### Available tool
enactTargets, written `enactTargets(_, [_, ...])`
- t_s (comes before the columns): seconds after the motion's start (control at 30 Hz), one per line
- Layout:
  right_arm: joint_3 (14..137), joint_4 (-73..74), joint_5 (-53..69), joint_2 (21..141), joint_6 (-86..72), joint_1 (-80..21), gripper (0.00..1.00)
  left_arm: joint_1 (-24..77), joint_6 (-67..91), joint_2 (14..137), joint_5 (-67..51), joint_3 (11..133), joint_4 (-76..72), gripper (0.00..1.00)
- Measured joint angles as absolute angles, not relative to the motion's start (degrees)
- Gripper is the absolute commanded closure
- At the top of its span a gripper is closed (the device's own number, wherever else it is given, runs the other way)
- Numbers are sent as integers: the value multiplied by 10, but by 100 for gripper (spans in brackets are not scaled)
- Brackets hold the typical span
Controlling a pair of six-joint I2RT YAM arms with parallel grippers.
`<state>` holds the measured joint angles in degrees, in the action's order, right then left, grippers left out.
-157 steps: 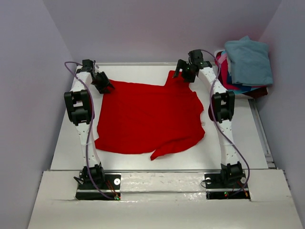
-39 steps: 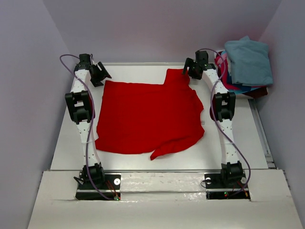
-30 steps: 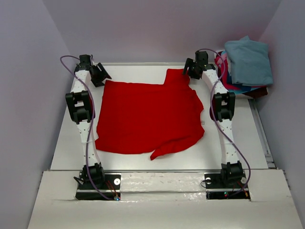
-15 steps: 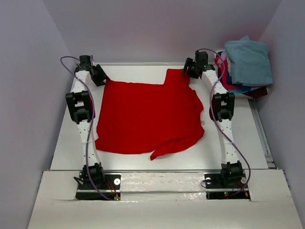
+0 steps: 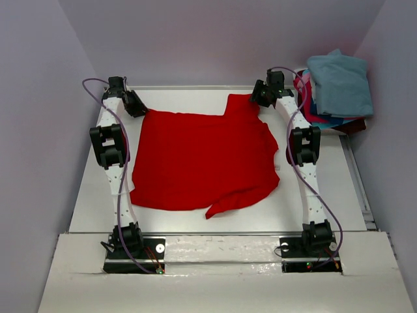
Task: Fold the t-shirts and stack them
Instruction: Fold the tshirt
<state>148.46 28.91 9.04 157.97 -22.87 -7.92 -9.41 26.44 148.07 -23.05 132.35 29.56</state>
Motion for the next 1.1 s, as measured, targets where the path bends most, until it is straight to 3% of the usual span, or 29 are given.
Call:
enactTargets(0.3, [1485,290,94,1581,-229,-79,61,-95,264,1481,-231,1320,295,73])
enactTargets(0.43, [1485,291,95,1581,-229,-79,66,-96,265,1481,-232,1317,295,81])
enactTargets(0.53, [1485,291,95,1581,-230,-79,73,-98,264,1481,-235,1316,294,94])
enactTargets(0.7, [1485,291,96,1581,-232,-79,83,-98,265,1481,-238,1314,292,94])
enactTargets(0.73, [1485,291,97,1581,-233,-79,93,-98,265,1481,-239,1313,290,94])
enactTargets(1.1, [1481,291,99,1581,-238,-79,93,-99,264,1481,-251,1309,282,94])
